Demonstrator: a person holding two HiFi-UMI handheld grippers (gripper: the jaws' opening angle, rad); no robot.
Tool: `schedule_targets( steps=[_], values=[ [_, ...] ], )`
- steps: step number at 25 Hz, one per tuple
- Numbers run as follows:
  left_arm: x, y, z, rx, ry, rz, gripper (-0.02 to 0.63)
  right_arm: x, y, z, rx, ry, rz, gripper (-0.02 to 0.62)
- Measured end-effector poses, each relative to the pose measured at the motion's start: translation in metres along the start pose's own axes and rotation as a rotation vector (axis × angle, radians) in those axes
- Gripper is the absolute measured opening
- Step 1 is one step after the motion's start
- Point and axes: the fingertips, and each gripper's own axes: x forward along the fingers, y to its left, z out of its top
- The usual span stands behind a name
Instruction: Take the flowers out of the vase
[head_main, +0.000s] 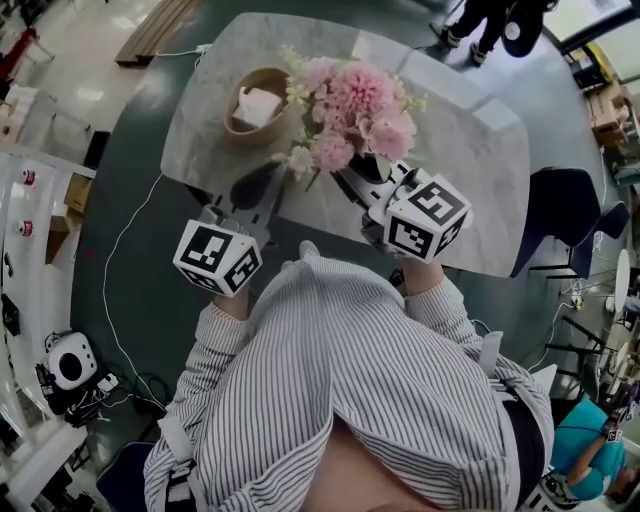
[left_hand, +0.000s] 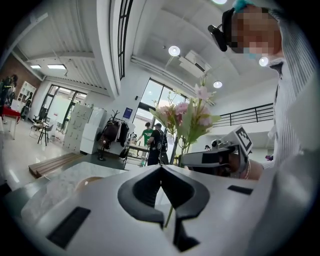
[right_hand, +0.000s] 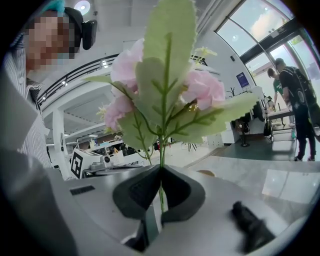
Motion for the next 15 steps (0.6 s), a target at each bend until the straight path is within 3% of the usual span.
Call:
schedule_targets(
  steps=[15],
  values=[
    [0.0058,-0.0067,-0.0043,0.002,0.034,-0.034,0.012,0.0013,-0.0021,-0.0070,-0.007,0.019,-0.004,0.020]
  ],
)
